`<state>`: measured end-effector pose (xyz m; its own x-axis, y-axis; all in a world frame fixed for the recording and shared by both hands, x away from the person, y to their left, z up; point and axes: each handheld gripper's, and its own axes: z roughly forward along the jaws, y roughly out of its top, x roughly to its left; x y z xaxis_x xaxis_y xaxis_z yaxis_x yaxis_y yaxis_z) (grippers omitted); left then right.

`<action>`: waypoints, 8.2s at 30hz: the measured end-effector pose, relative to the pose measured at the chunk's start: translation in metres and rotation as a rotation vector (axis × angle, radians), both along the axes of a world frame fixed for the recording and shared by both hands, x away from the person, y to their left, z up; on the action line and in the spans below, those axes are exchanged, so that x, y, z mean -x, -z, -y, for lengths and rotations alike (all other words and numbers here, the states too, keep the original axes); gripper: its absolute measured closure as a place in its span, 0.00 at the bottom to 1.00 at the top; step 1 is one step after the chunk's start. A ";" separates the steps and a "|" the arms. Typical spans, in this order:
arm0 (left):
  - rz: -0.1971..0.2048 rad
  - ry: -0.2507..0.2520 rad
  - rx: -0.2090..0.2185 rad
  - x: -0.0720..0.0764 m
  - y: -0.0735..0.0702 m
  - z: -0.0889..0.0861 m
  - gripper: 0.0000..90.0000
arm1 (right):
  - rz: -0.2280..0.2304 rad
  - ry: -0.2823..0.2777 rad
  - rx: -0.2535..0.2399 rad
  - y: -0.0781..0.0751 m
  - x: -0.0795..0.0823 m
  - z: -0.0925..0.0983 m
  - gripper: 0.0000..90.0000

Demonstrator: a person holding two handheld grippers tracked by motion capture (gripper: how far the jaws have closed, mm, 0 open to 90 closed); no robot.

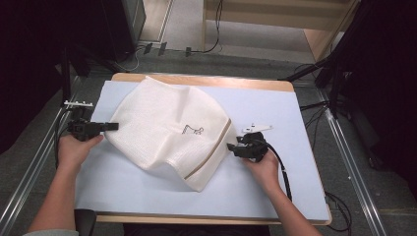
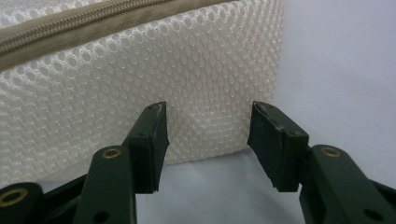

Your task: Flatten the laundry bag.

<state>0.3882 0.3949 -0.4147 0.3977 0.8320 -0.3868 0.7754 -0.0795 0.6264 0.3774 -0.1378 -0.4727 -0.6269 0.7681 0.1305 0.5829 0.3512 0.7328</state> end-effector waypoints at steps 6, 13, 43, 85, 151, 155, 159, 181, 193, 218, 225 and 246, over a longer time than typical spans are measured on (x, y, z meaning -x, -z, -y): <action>-0.008 -0.003 0.002 0.002 0.002 -0.002 0.97 | 0.024 -0.007 0.023 0.006 -0.003 -0.011 0.65; -0.009 0.001 0.000 0.004 0.003 -0.001 0.97 | 0.058 0.010 0.029 0.008 0.001 -0.018 0.95; -0.018 0.104 0.056 0.041 -0.007 0.027 0.97 | -0.042 0.094 -0.027 -0.027 -0.040 0.057 1.00; 0.052 -0.053 0.008 0.039 -0.018 -0.027 0.57 | -0.032 -0.022 -0.012 -0.022 -0.051 -0.007 0.91; -0.123 -0.066 -0.025 0.009 0.022 -0.037 1.00 | -0.092 -0.022 -0.067 -0.008 -0.094 -0.017 0.95; -0.094 -0.051 0.031 0.007 0.016 -0.030 1.00 | 0.002 -0.013 -0.052 -0.034 -0.087 -0.007 0.96; -0.054 0.011 0.039 0.000 0.006 -0.003 1.00 | 0.116 0.030 -0.020 -0.059 -0.080 0.011 0.95; -0.113 0.018 0.001 0.002 0.014 -0.013 1.00 | 0.011 0.036 -0.115 -0.055 -0.053 0.057 0.64; -0.116 -0.026 0.006 0.014 0.016 -0.035 1.00 | -0.010 0.108 -0.090 -0.031 -0.072 0.040 0.67; -0.099 -0.046 0.028 0.016 0.019 -0.037 1.00 | -0.040 0.077 0.019 -0.001 -0.088 0.008 1.00; -0.081 -0.036 0.002 -0.008 0.015 -0.018 1.00 | -0.034 0.099 0.005 -0.017 -0.076 0.039 1.00; -0.038 0.020 -0.056 -0.066 0.011 0.046 1.00 | -0.096 0.078 -0.011 0.000 0.022 0.099 1.00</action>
